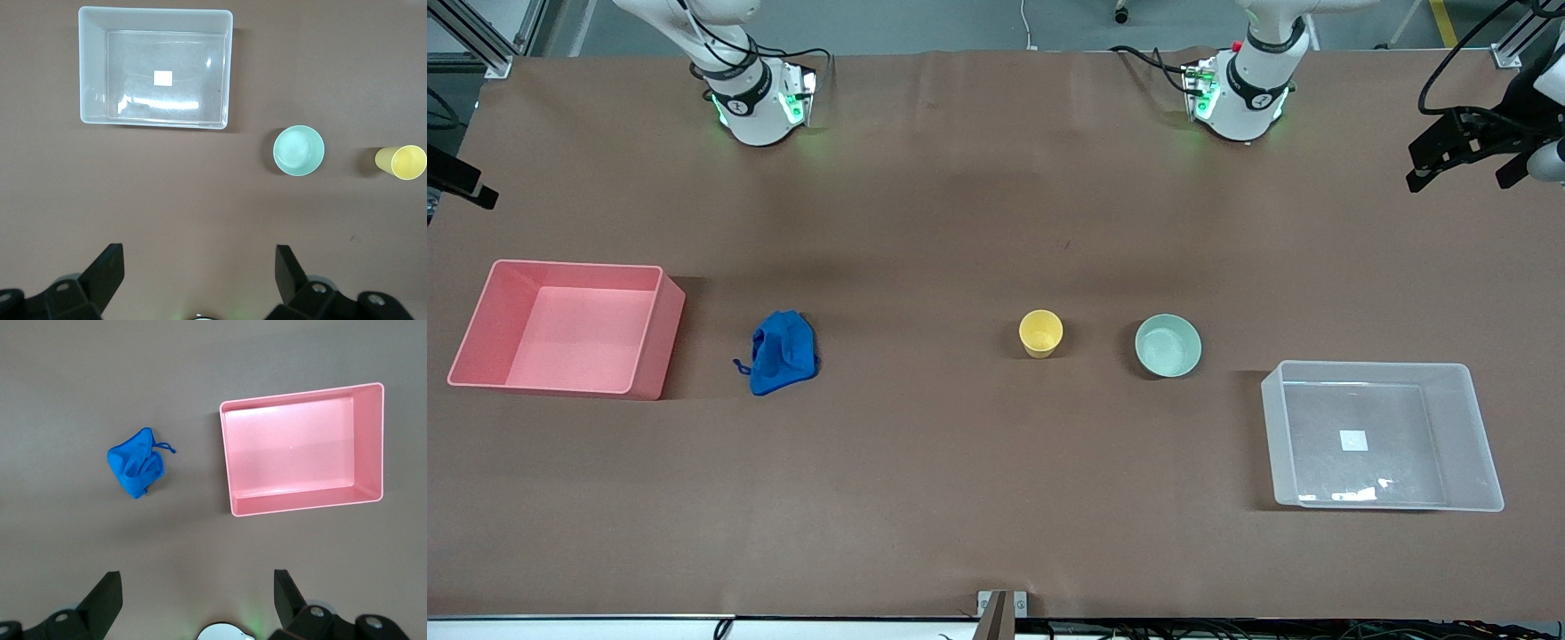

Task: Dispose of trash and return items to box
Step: 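Reach the right gripper toward the blue cloth while the left gripper reaches the bowl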

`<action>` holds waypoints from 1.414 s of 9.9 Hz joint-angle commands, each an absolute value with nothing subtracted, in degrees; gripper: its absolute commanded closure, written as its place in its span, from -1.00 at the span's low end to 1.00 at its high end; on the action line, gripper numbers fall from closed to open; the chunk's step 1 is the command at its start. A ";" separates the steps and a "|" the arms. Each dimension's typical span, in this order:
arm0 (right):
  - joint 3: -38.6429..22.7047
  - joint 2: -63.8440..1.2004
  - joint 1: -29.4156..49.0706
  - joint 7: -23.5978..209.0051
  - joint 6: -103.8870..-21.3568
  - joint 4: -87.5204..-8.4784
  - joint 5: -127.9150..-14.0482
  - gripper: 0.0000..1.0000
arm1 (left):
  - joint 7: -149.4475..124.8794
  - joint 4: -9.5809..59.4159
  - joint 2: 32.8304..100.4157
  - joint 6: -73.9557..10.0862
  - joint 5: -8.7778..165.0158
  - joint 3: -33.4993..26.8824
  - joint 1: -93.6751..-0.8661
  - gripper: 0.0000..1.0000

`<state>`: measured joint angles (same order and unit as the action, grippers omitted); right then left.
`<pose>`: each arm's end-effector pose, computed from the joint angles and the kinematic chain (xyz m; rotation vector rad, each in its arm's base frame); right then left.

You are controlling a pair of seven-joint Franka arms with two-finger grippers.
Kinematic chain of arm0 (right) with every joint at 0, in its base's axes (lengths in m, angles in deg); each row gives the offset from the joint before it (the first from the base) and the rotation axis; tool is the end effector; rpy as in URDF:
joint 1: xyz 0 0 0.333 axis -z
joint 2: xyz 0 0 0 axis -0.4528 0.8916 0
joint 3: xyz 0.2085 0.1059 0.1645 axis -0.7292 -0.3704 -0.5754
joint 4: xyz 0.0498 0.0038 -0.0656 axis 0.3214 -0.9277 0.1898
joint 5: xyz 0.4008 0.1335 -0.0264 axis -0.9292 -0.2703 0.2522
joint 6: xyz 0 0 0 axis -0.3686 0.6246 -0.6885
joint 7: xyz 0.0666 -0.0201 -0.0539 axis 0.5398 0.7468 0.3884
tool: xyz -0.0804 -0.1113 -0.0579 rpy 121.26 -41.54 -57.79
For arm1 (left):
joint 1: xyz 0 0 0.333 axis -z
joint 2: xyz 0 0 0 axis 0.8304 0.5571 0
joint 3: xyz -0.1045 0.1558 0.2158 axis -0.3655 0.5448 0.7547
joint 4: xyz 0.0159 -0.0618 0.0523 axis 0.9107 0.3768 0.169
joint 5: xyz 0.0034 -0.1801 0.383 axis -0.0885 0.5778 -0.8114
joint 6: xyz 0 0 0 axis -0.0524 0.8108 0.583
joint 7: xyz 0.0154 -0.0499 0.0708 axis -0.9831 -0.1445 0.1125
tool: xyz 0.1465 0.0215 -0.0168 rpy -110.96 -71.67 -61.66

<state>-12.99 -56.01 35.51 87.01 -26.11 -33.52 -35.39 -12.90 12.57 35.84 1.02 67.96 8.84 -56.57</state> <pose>0.5494 -0.0833 0.5968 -3.1003 0.2568 0.1138 0.5465 -0.0535 0.6183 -3.1148 -0.0090 -0.0557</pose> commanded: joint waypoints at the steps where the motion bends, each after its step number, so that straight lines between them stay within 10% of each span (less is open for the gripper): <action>1: -13.15 -56.02 36.24 87.58 -25.49 -33.26 -35.54 -1.00 | -13.55 12.74 36.96 2.35 66.84 8.51 -56.67 -1.00; 5: -13.33 -56.02 35.98 87.41 -25.49 -33.18 -35.54 -1.00 | -12.68 15.09 42.31 -2.55 67.98 7.46 -55.18 -1.00; 9: -17.26 -52.96 29.66 72.09 -30.04 -34.31 -33.70 -1.00 | -4.97 39.14 42.67 -30.45 67.46 2.89 -55.09 -1.00; 14: -23.88 -42.85 27.63 48.93 -54.43 -50.80 -33.61 -1.00 | 7.88 46.49 56.53 -54.48 67.02 -1.77 -53.78 -1.00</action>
<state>-23.59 -43.39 27.48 51.98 -48.65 -45.09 -34.11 5.15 46.12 51.36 -50.19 67.99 -1.35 -54.34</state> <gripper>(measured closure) 0.000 0.000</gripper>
